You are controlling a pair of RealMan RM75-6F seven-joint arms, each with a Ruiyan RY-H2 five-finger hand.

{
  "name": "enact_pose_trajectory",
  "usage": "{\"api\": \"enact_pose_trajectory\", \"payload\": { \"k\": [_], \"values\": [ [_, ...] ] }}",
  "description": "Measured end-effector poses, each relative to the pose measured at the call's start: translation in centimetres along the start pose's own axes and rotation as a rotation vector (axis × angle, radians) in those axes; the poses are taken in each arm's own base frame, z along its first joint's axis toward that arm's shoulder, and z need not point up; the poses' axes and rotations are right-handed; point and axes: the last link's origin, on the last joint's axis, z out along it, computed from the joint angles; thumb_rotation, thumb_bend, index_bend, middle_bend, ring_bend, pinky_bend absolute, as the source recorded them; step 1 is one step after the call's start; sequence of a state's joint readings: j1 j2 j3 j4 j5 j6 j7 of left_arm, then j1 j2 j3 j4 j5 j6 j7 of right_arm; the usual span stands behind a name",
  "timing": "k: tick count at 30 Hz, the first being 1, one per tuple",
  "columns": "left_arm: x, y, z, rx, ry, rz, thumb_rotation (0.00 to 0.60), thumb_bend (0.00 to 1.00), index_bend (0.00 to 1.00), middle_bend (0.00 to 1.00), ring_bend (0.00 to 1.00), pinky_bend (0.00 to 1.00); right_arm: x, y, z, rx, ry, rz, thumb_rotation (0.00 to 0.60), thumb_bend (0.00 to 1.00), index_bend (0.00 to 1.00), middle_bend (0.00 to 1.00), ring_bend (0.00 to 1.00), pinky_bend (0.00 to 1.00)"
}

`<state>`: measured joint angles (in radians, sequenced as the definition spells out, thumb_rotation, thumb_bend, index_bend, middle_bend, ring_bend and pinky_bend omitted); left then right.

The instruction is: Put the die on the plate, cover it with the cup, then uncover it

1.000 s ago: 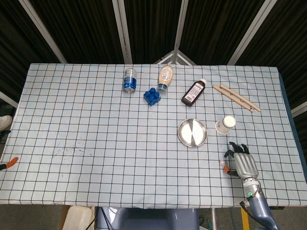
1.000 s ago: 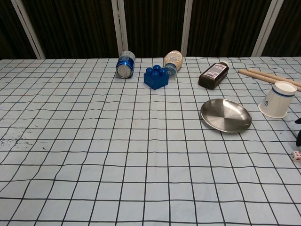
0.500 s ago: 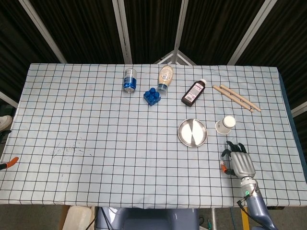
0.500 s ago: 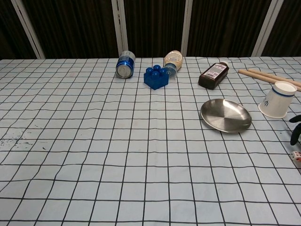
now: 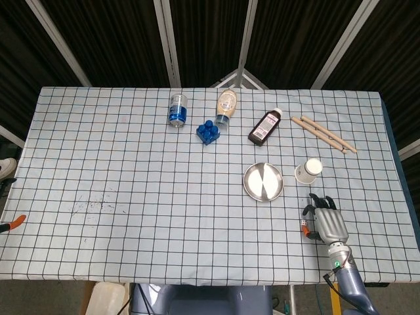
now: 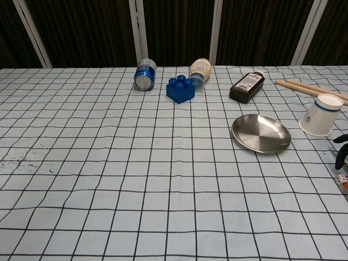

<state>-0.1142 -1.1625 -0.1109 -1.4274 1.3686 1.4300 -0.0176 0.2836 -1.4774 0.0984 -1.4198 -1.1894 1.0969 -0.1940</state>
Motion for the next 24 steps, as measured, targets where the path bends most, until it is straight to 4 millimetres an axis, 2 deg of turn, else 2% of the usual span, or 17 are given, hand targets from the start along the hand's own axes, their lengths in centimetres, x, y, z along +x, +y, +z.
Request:
{"api": "enact_pose_trajectory", "payload": {
  "k": [24],
  "values": [
    [-0.17,0.12,0.13,-0.002,-0.004,0.005,0.6,0.22,0.21,0.0,0.0,0.06,-0.26,0.09,0.01,0.0,-0.005,0.0,0.6,0.38,0.55,0.14,0.16,0.0]
  ]
}}
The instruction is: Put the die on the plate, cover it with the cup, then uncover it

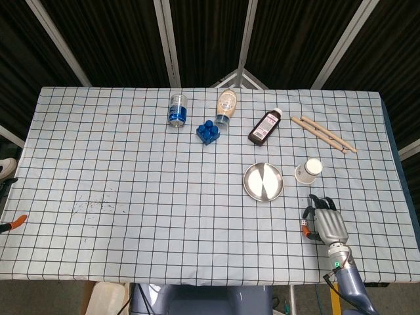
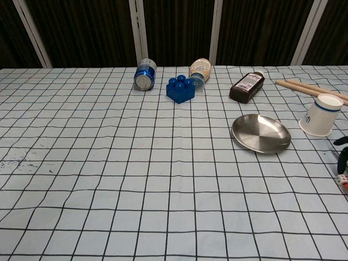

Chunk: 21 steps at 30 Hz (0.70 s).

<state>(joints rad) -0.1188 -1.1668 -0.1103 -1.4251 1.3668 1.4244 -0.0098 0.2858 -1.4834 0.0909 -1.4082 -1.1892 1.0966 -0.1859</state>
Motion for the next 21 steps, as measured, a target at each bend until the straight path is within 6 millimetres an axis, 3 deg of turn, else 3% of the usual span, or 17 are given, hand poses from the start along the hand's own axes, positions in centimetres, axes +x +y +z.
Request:
{"api": "enact_pose_trajectory", "payload": {
  "k": [15,21],
  "values": [
    [0.0,0.0,0.1,0.0,0.0,-0.001,0.6,0.22,0.21,0.0,0.0,0.06,0.1,-0.2,0.0,0.009,0.016,0.004,0.6,0.47,0.6,0.17,0.19,0.0],
    [0.1,-0.1,0.0,0.002,0.004,-0.008,0.6,0.22,0.21,0.0,0.0,0.06,1.3,-0.3,-0.5,0.02,0.062,0.011,0.6,0.47,0.6,0.17,0.19,0.0]
  ]
}}
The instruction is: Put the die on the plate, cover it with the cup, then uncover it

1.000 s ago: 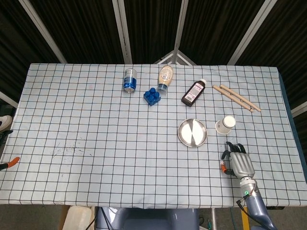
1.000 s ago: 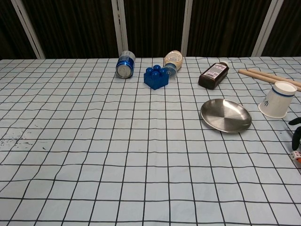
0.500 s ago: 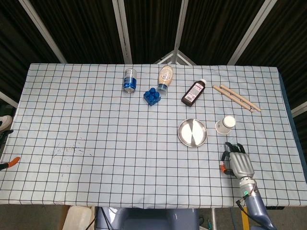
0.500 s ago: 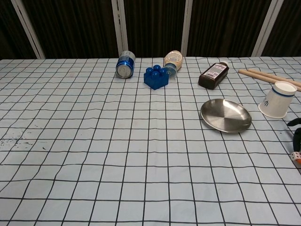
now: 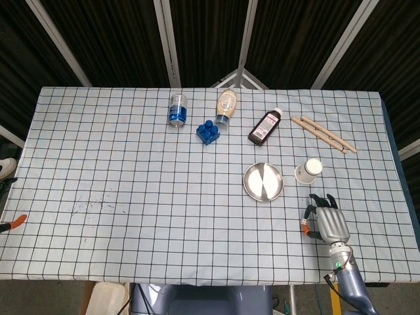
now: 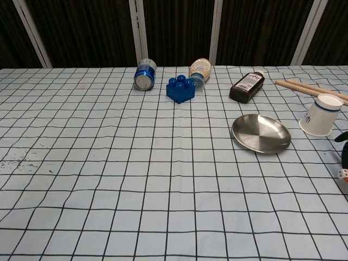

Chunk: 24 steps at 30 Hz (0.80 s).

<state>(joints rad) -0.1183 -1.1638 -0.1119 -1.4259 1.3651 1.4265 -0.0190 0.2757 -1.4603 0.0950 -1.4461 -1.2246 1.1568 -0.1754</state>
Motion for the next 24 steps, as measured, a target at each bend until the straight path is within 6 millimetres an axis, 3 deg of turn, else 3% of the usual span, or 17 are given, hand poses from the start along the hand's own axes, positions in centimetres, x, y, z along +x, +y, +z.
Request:
{"api": "enact_pose_trajectory", "payload": {
  "k": [5,13,17,24],
  "values": [
    [0.1,0.0,-0.1,-0.002,-0.001,-0.005,0.6,0.22,0.21,0.0,0.0,0.06,1.9,-1.3,-0.9,0.045,0.048,0.004,0.6,0.47,0.6,0.17,0.19,0.0],
    [0.3,0.0,-0.1,-0.005,0.004,-0.016,0.6,0.22,0.21,0.0,0.0,0.06,3.8,-6.0,-1.2,0.188,0.057,-0.056,0.6,0.47,0.6,0.17,0.19,0.0],
    [0.3,-0.1,0.0,-0.003,0.006,-0.02,0.6,0.22,0.21,0.0,0.0,0.06,4.2,-8.5,-0.2,0.254,0.052,-0.103,0.6,0.47,0.6,0.17,0.19,0.0],
    [0.4,-0.2,0.1,-0.002,0.004,-0.023,0.6,0.22,0.21,0.0,0.0,0.06,4.3,-12.2,3.3,0.295,0.047,-0.133,0.6,0.47,0.6,0.17,0.19,0.0]
  ]
}}
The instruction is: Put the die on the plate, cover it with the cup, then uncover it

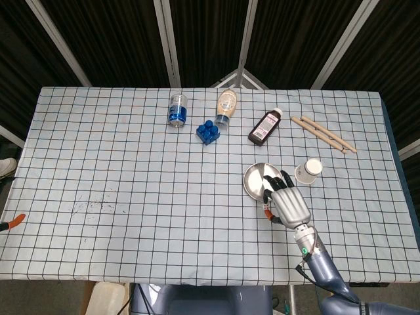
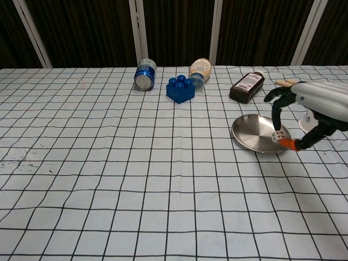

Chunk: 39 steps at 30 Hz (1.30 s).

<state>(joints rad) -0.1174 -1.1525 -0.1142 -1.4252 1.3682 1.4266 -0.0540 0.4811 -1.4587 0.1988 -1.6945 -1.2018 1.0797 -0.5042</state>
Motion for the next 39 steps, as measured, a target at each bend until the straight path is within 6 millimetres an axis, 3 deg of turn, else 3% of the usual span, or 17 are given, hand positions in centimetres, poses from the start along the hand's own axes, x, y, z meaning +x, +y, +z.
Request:
{"api": "enact_pose_trajectory", "payload": {
  "k": [9,18,35,39],
  "values": [
    [0.2,-0.2,0.1,0.009,0.009,-0.008,0.6,0.22,0.21,0.0,0.0,0.06,-0.7,-0.3,4.9,-0.02,-0.046,-0.034,0.6,0.47,0.6,0.17,0.19,0.0],
    [0.4,-0.5,0.2,0.018,0.018,-0.009,0.6,0.22,0.21,0.0,0.0,0.06,-2.1,0.8,8.1,-0.071,-0.091,-0.055,0.6,0.47,0.6,0.17,0.19,0.0],
    [0.1,-0.5,0.5,0.031,0.012,0.007,0.6,0.22,0.21,0.0,0.0,0.06,-3.2,2.7,10.6,-0.121,-0.126,-0.044,0.6,0.47,0.6,0.17,0.19,0.0],
    [-0.1,-0.4,0.5,0.028,0.005,0.011,0.6,0.22,0.21,0.0,0.0,0.06,-3.3,2.9,10.7,-0.129,-0.129,-0.055,0.6,0.47,0.47,0.17,0.19,0.0]
  ]
}}
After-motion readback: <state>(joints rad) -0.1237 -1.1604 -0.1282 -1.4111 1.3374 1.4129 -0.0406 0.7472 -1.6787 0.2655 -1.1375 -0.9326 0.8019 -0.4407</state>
